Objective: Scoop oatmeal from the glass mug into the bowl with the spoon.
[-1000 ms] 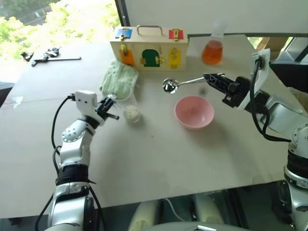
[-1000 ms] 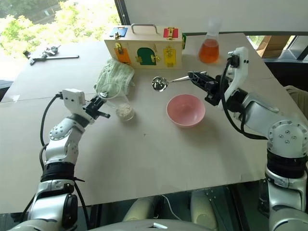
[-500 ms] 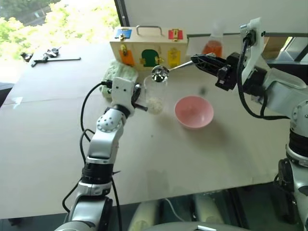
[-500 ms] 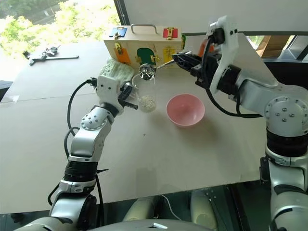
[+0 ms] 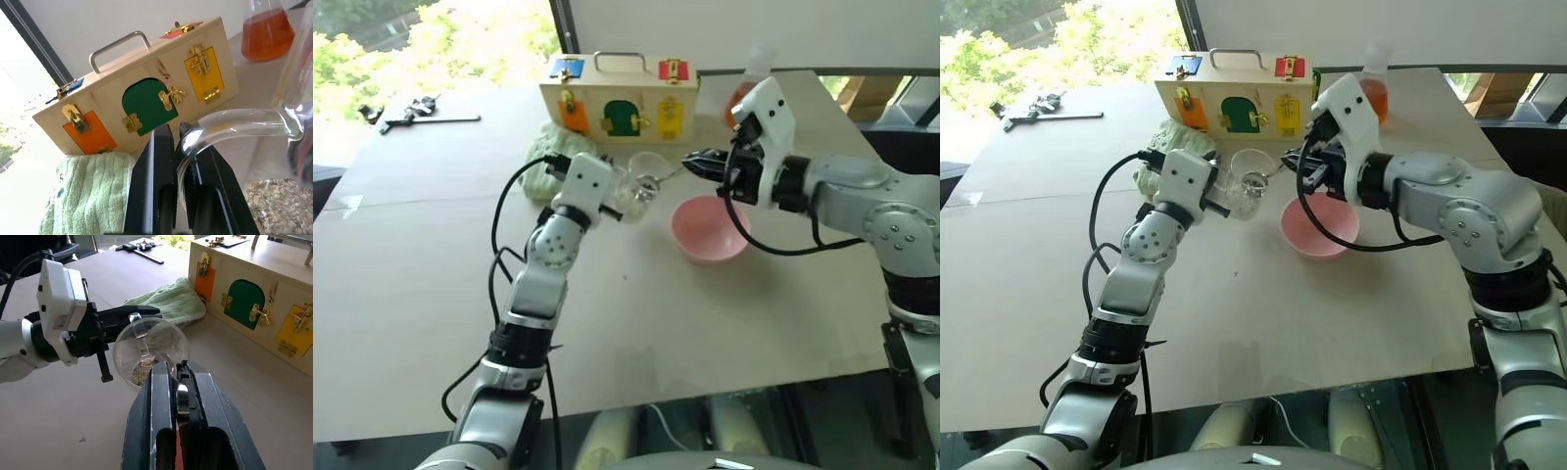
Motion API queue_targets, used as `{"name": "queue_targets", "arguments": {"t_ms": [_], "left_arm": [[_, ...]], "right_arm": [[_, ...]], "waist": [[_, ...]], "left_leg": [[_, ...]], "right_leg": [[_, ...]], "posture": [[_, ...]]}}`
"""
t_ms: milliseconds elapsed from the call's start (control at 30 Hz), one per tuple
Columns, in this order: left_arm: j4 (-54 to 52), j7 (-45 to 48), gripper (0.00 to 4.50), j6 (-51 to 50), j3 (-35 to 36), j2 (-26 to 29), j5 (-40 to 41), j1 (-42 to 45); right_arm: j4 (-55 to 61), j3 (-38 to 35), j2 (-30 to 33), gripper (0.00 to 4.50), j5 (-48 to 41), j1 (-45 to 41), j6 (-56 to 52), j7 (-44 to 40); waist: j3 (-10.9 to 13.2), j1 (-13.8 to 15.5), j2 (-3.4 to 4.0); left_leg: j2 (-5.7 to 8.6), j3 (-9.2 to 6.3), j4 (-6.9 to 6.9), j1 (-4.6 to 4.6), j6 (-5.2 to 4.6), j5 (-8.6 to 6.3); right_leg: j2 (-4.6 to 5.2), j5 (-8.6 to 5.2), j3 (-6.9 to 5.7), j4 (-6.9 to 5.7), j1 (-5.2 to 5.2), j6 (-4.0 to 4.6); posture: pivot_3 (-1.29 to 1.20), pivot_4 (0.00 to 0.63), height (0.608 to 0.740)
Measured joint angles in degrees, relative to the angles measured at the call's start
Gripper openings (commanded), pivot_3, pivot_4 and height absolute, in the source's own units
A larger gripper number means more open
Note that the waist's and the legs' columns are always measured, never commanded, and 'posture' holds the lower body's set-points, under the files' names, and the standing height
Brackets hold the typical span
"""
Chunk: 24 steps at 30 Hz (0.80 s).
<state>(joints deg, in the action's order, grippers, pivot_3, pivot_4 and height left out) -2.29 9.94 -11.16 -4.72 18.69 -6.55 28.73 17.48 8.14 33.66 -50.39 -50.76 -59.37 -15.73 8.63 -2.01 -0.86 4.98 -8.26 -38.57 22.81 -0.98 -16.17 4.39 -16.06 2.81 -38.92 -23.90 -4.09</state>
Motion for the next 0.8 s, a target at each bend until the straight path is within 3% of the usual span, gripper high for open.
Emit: {"name": "queue_targets", "arguments": {"t_ms": [133,300,533,800], "left_arm": [[1.82,0.67,0.05,1.87,-0.64,-0.07,-1.14,0.17],[3.40,1.14,0.05,2.92,-0.65,-0.32,-1.18,0.26],[5.68,1.15,0.05,4.80,-0.64,-1.20,-1.44,1.25],[6.84,1.73,0.05,4.90,-0.59,-1.20,-2.19,1.33]], "right_arm": [[-4.33,-0.77,-5.61,0.00,0.95,-1.08,-4.72,3.73],[-8.28,-2.38,-7.35,0.00,1.70,-4.17,-8.76,4.06],[-12.15,4.52,-4.86,0.00,10.48,-10.16,-5.29,-5.22],[-12.26,4.72,-7.59,0.00,13.54,-9.40,-6.68,-8.55]], "waist": [[0.00,-0.06,0.00],[0.00,-0.15,0.00],[0.00,-0.36,0.00],[0.00,-0.37,0.00]], "left_leg": [[0.01,0.00,-0.01,0.00,0.00,0.00],[0.02,-0.02,0.00,0.02,0.00,0.00],[0.02,-0.02,0.02,0.02,0.00,0.00],[0.01,-0.03,0.03,0.04,0.00,0.00]], "right_leg": [[0.01,0.00,0.00,0.00,0.00,0.00],[0.01,0.00,-0.02,0.00,-0.01,0.00],[0.01,0.00,-0.03,0.01,-0.03,0.00],[0.02,0.00,-0.02,0.01,-0.06,0.00]], "posture": [[0.00,0.150,0.740],[0.00,0.150,0.740],[0.00,0.150,0.740],[0.00,0.150,0.740]]}}
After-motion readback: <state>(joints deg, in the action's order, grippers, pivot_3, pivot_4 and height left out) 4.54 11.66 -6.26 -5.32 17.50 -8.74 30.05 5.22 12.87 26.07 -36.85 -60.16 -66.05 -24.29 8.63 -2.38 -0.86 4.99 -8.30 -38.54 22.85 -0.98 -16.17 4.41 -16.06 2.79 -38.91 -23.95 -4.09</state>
